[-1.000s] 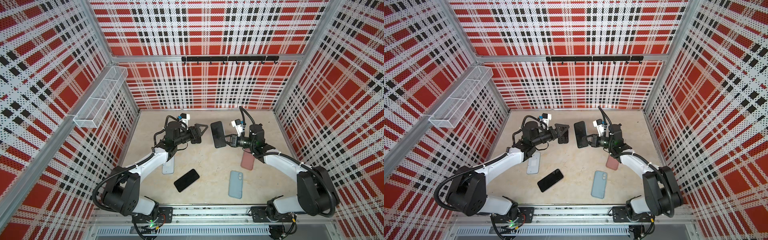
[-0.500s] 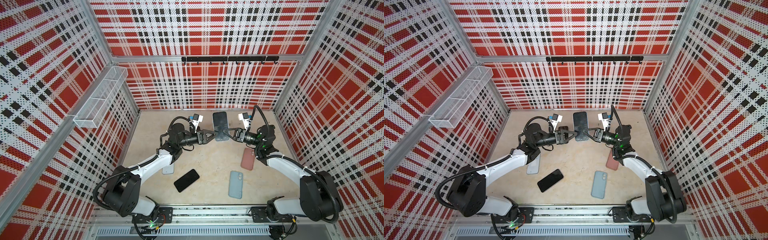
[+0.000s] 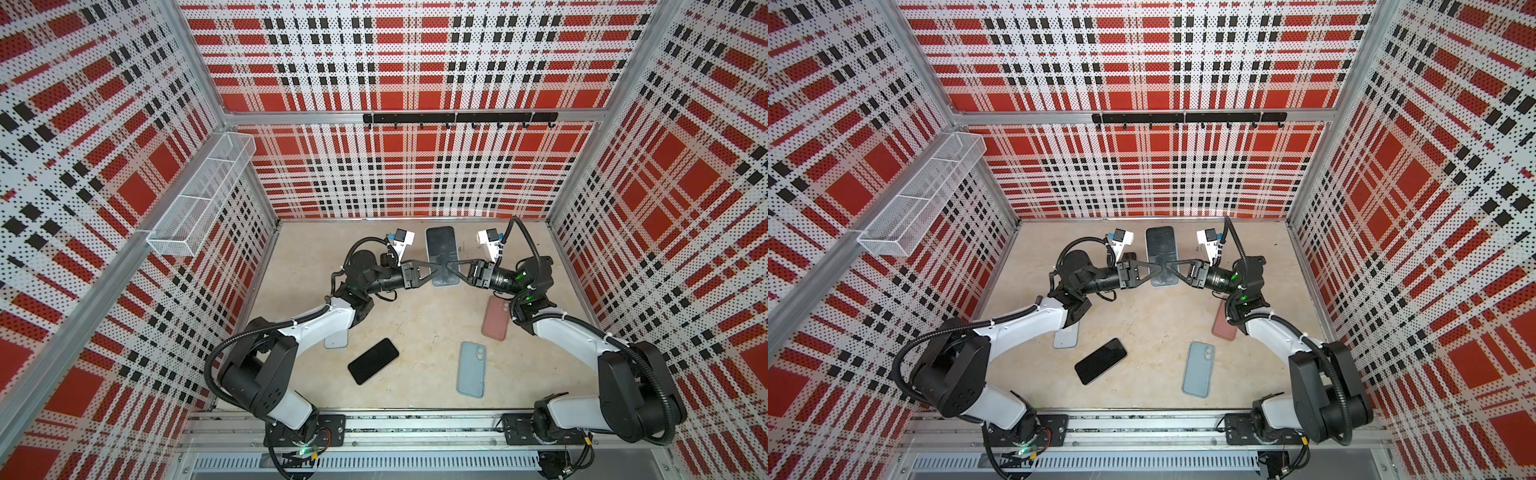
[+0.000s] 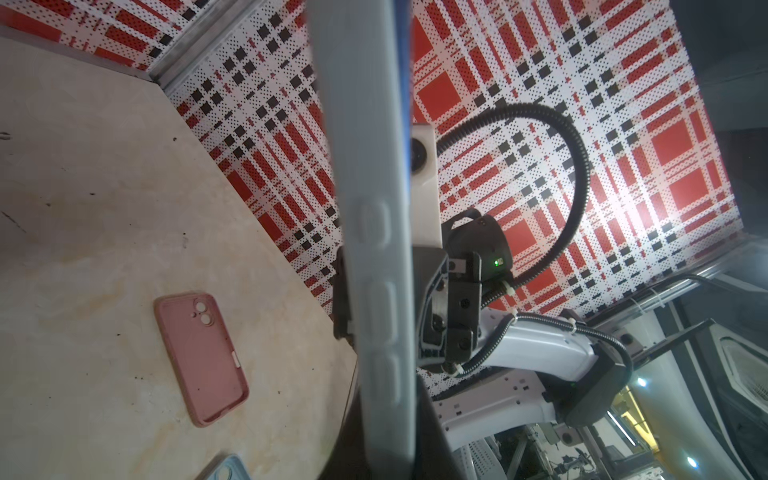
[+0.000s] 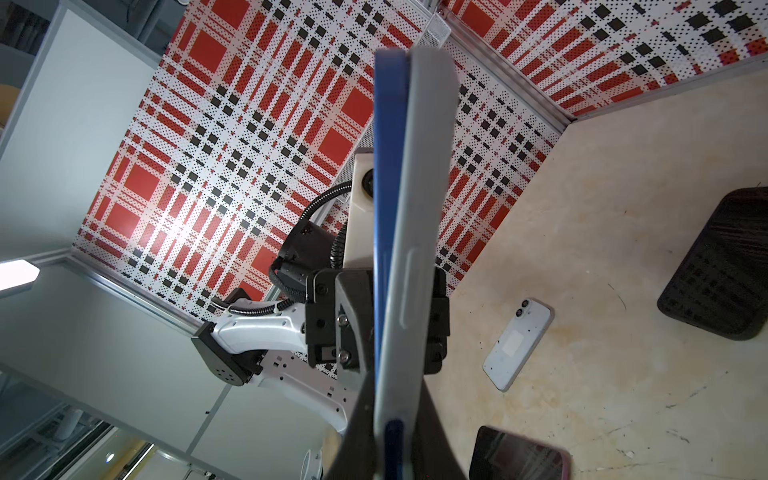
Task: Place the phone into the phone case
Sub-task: 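Hold the cased phone raised and squeeze the case edges with both grippers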
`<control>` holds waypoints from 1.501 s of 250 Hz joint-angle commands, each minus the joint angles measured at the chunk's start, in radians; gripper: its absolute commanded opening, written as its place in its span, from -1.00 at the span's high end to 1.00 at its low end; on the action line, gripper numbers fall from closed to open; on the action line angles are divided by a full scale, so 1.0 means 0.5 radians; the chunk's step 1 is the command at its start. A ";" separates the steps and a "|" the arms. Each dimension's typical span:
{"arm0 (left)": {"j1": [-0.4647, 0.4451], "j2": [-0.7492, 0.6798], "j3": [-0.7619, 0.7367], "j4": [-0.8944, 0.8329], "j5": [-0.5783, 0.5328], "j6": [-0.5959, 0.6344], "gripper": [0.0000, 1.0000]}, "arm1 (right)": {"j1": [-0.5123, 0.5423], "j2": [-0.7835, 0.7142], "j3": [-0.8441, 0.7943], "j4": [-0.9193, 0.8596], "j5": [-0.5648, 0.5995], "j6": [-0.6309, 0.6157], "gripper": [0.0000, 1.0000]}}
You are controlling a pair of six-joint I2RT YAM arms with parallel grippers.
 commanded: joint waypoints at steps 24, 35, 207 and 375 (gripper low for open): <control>-0.067 -0.017 0.072 0.090 0.053 0.043 0.98 | -0.012 -0.095 0.040 0.093 0.034 -0.026 0.66; -0.073 -0.023 0.071 0.079 0.068 0.054 1.00 | -0.027 -0.116 0.051 0.058 0.043 -0.056 0.49; -0.170 -0.072 0.086 -0.160 0.140 0.252 1.00 | -0.117 -0.007 0.375 -0.108 0.067 -0.115 0.68; -0.152 -0.095 0.134 -0.147 -0.019 0.228 1.00 | -0.003 -0.032 0.164 -0.126 -0.001 -0.338 0.51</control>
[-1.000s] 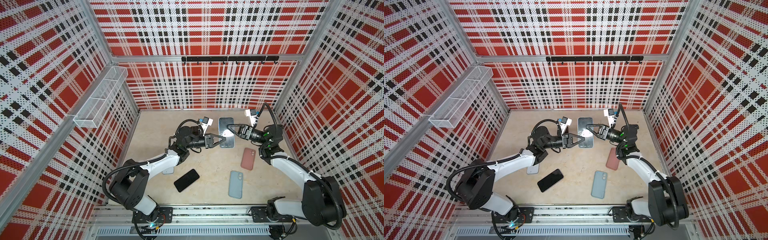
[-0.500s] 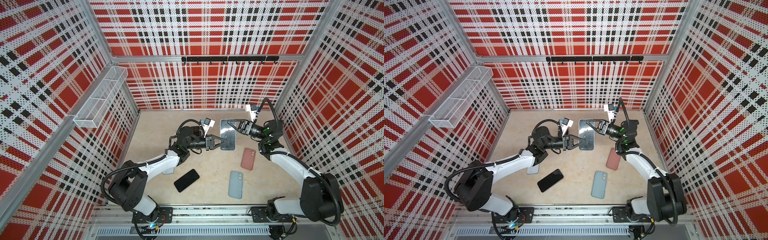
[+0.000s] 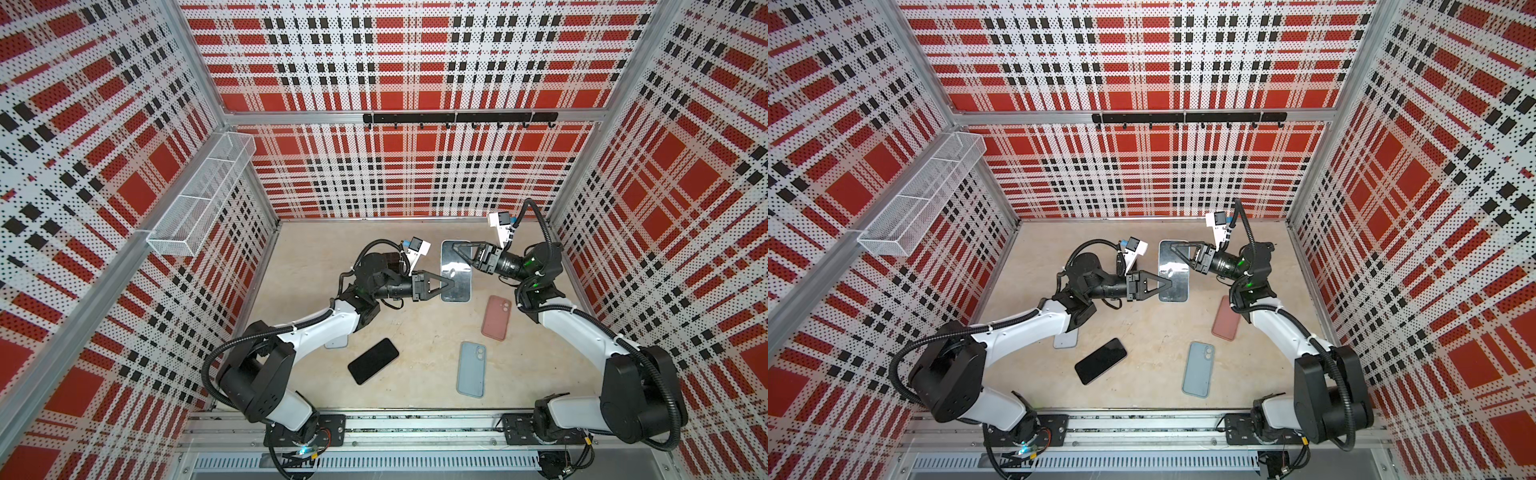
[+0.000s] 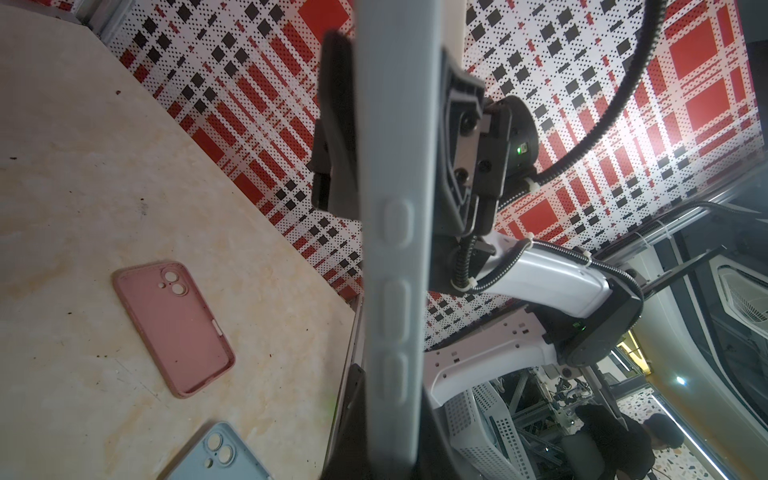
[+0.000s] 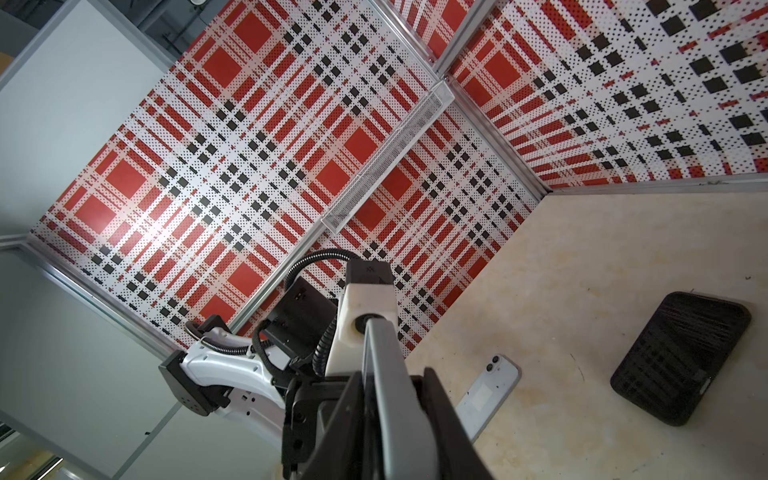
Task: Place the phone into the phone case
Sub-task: 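Hold the cased phone raised and squeeze the case edges with both grippers, then lower the cased phone flat onto the table with both grippers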
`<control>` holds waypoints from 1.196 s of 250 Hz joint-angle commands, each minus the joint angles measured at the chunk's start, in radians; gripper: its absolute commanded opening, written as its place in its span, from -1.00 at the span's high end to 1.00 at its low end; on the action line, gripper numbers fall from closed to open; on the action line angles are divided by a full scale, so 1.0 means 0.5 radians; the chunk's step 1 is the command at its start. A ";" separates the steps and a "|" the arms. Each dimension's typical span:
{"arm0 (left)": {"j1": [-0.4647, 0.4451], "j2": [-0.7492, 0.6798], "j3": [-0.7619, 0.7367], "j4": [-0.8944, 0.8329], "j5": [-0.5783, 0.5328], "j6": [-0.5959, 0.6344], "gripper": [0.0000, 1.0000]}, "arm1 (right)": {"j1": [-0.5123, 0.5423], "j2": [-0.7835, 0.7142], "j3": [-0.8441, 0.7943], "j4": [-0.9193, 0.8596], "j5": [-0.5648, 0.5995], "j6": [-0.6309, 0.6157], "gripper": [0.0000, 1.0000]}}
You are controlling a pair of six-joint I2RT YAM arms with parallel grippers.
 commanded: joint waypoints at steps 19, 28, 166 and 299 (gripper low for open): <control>0.004 -0.035 0.131 0.122 -0.094 -0.037 1.00 | 0.075 -0.028 -0.109 0.118 -0.042 -0.076 0.57; 0.002 -0.025 0.146 0.132 -0.092 -0.048 1.00 | 0.074 -0.035 -0.123 0.132 -0.030 -0.075 0.62; 0.121 -0.055 0.181 0.146 -0.131 -0.011 -0.11 | 0.071 -0.094 -0.045 -0.072 0.016 -0.162 1.00; 0.091 0.166 0.452 0.093 -0.147 0.054 0.44 | 0.073 -0.123 -0.158 0.044 -0.005 -0.072 1.00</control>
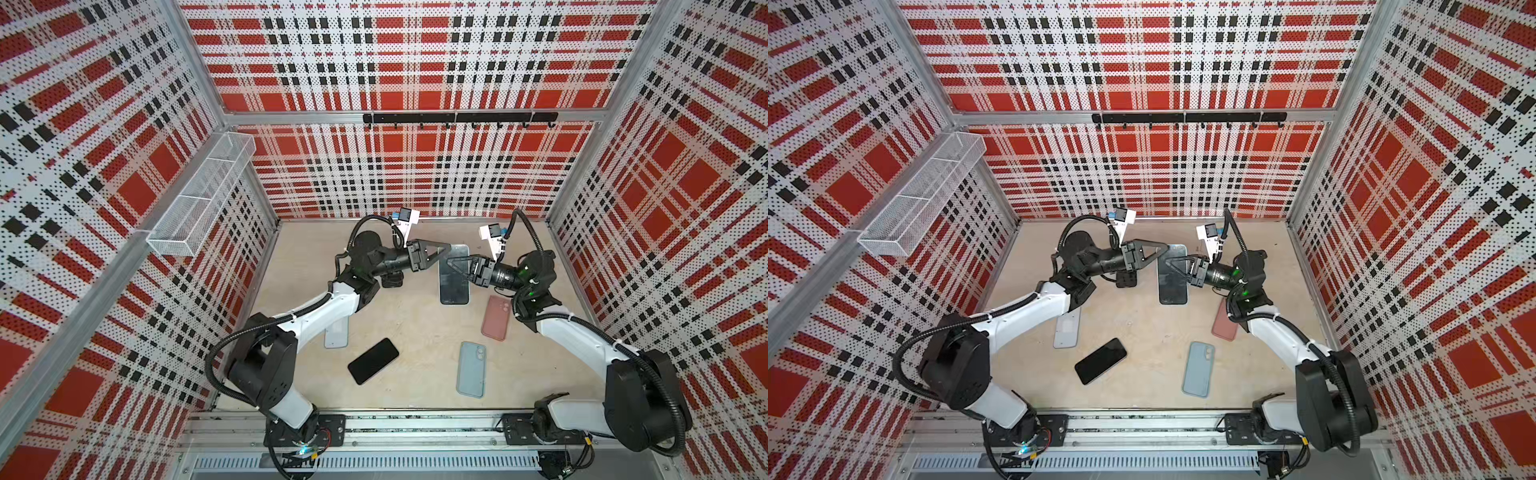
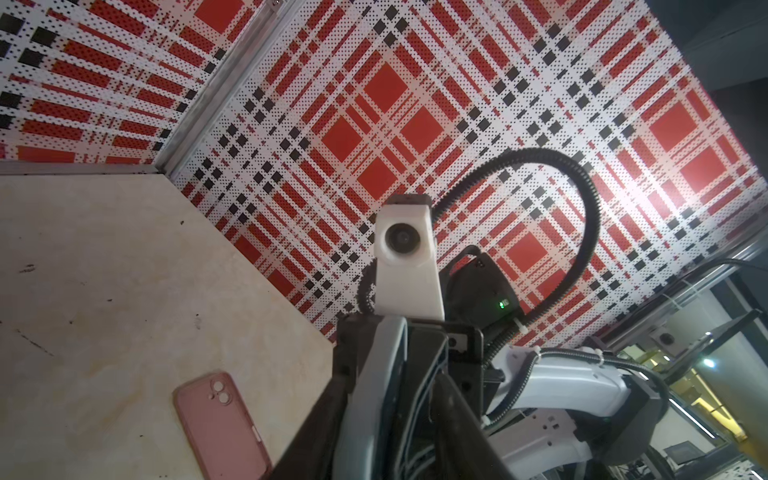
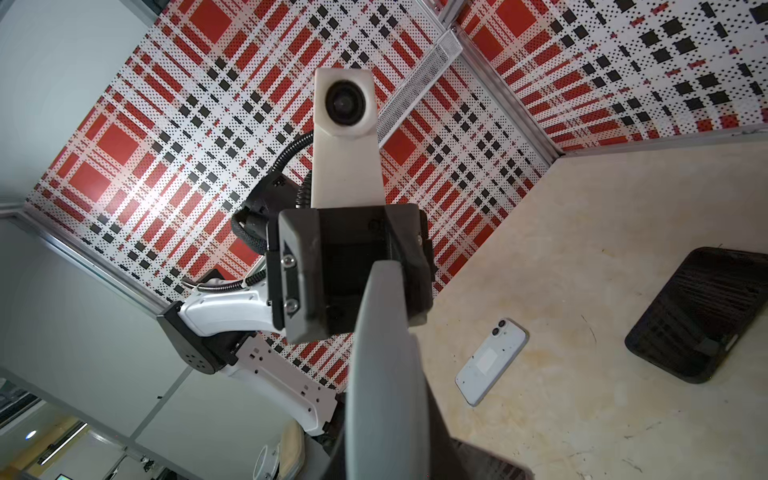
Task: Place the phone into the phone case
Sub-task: 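Lower the cased phone flat onto the table with both grippers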
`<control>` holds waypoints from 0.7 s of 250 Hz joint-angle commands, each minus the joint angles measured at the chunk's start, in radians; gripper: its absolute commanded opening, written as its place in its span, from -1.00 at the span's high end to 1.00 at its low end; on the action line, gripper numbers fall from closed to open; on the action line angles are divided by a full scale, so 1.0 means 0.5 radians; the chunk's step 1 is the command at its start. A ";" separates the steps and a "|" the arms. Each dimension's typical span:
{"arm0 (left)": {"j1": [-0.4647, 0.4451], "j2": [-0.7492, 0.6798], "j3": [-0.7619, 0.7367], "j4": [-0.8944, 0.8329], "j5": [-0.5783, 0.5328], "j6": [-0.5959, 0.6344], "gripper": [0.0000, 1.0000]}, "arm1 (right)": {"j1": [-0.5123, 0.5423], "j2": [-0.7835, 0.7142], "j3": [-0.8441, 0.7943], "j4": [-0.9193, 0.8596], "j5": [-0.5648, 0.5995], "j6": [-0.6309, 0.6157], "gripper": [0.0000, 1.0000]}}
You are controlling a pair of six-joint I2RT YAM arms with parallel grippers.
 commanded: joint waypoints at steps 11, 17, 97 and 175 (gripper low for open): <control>-0.049 0.009 0.055 0.072 0.009 0.014 0.57 | 0.004 -0.057 -0.027 0.104 0.018 0.021 1.00; -0.049 0.008 0.052 0.073 0.009 0.011 0.63 | 0.005 -0.059 -0.026 0.104 0.021 0.022 1.00; -0.036 -0.022 0.046 0.063 -0.040 -0.001 1.00 | 0.002 -0.035 -0.024 0.120 0.025 0.041 1.00; 0.001 -0.040 0.076 0.146 -0.154 -0.059 1.00 | 0.006 -0.084 -0.166 0.112 0.024 0.007 0.39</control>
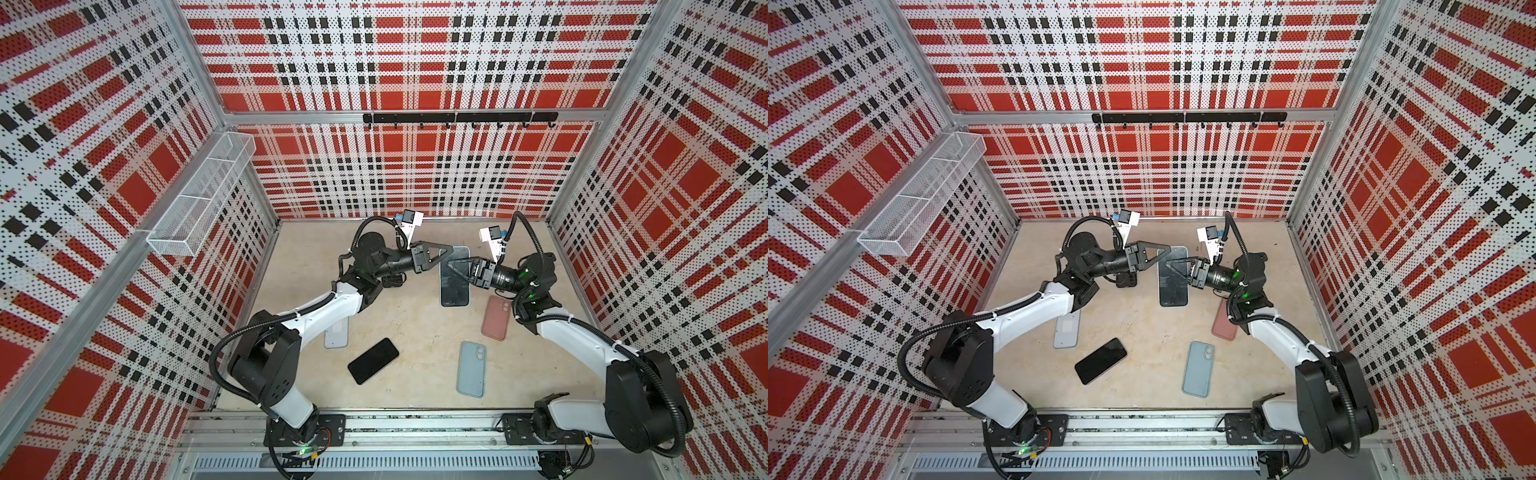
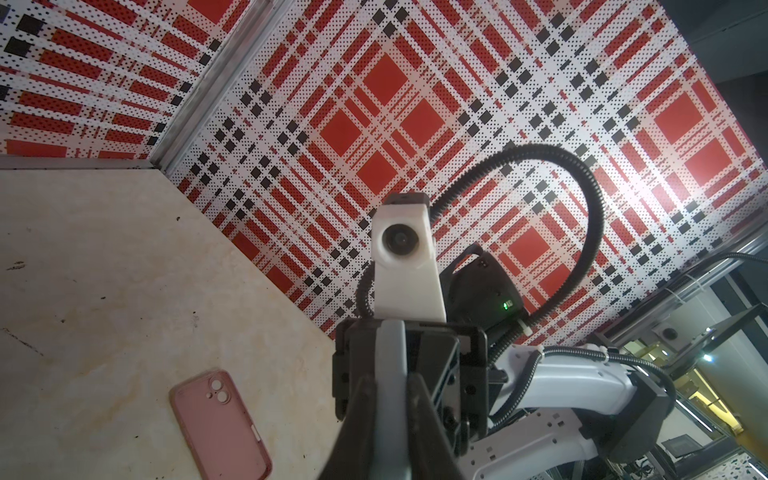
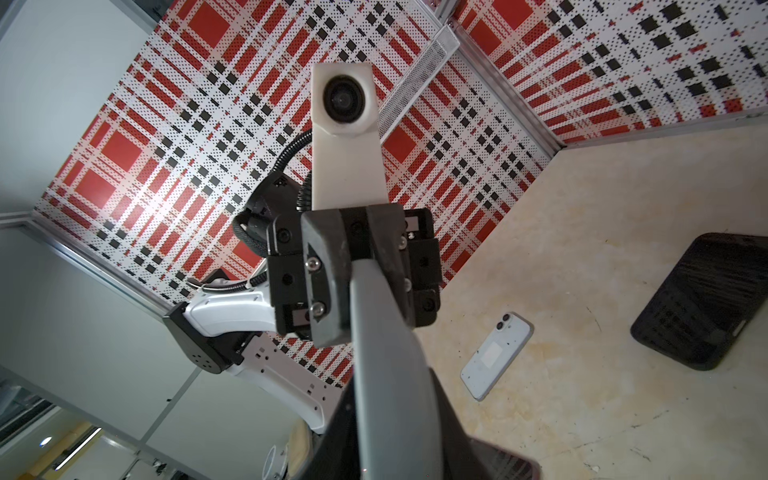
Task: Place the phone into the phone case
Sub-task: 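Lower the cased phone flat onto the table with both grippers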
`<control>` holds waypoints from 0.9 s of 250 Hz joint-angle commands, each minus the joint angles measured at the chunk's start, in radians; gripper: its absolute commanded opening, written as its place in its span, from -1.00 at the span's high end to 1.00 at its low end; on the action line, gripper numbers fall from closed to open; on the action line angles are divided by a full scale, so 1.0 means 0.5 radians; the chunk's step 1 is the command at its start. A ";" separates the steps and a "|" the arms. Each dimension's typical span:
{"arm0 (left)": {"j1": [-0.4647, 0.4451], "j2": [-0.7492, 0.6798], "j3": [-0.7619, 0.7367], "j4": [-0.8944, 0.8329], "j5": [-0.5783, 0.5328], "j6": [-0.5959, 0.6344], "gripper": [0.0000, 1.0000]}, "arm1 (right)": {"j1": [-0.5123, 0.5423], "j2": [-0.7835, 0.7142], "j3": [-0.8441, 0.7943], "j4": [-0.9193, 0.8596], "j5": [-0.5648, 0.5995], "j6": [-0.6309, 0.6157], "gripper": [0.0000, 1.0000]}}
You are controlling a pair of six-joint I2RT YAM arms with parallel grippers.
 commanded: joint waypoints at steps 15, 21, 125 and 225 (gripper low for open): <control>0.015 -0.040 0.086 0.190 -0.110 -0.103 1.00 | 0.014 -0.082 -0.127 0.058 0.033 -0.059 0.34; 0.016 -0.033 0.093 0.205 -0.106 -0.116 1.00 | 0.019 -0.086 -0.139 0.053 0.033 -0.071 0.33; 0.017 0.030 0.097 0.239 -0.110 -0.161 1.00 | 0.065 -0.094 -0.188 0.052 0.039 -0.106 0.75; 0.149 -0.159 -0.004 0.143 -0.196 -0.058 -0.25 | 0.065 -0.195 0.025 -0.659 0.251 -0.436 1.00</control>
